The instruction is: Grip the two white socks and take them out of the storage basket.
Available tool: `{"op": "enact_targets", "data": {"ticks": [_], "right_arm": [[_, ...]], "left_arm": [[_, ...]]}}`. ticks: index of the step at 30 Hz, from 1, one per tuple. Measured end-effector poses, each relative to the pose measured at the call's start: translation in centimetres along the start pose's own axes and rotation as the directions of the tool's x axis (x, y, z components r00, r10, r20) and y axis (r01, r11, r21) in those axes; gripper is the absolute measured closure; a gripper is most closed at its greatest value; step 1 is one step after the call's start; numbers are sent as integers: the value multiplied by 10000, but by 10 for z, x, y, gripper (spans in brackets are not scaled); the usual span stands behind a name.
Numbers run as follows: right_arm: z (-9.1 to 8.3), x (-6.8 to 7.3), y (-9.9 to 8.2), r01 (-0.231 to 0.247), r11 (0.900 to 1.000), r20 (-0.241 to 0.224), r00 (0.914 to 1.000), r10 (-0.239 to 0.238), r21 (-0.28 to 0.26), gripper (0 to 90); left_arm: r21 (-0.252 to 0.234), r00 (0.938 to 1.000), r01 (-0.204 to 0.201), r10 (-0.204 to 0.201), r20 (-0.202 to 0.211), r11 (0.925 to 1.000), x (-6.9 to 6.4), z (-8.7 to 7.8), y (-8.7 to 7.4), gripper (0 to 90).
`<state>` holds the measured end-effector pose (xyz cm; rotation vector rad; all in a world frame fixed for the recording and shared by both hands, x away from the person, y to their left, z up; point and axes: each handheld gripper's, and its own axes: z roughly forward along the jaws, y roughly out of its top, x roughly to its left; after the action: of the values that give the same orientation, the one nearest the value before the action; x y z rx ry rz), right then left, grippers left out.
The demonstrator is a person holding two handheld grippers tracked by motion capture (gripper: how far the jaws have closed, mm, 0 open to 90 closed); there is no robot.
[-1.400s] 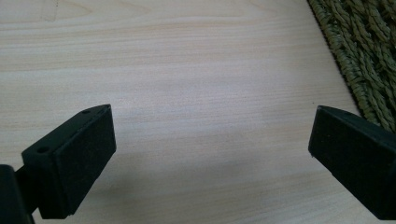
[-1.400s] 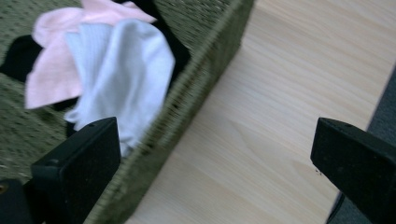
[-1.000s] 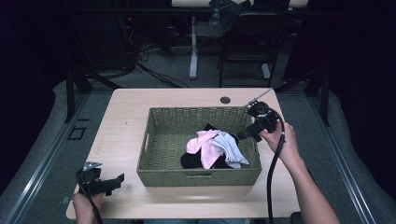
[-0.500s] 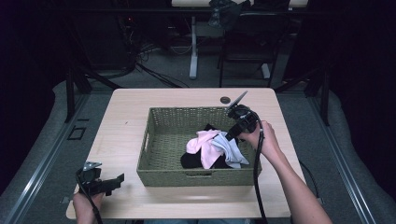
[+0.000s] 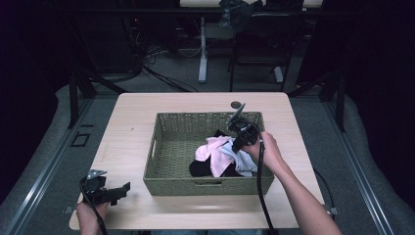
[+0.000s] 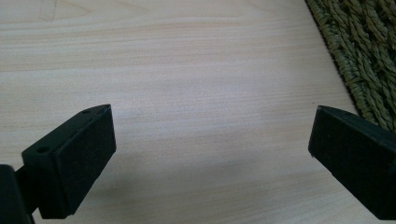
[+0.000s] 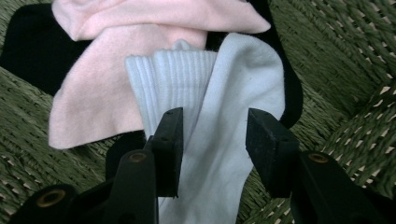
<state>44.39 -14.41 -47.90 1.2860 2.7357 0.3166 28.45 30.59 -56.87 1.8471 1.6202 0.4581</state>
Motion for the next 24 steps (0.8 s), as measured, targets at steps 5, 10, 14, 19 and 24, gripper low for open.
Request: {"op": "enact_targets", "data": {"ticks": [5,10,14,19,24], "right_arm": [[9,2,2,-4,9999,36,10000,3,173,714],[14,-2,3,79,9984,110,9999,-86,555,826],[11,-7,2,-62,9990,210,9998,52,439,859],[6,-10,-3,-289,9996,-109,9995,289,37,681],[-6,-5,-6,-18,9987,-422,9991,-4,-519,498]], "left_arm": [[-1,10000,21,-21,-3,10000,0,0,0,10],[10,10000,-16,16,4,10000,0,0,0,10],[-2,10000,1,-1,6,10000,0,0,0,10],[5,10000,-13,13,-3,10000,0,0,0,10],[12,10000,-12,12,5,10000,0,0,0,10]]}}
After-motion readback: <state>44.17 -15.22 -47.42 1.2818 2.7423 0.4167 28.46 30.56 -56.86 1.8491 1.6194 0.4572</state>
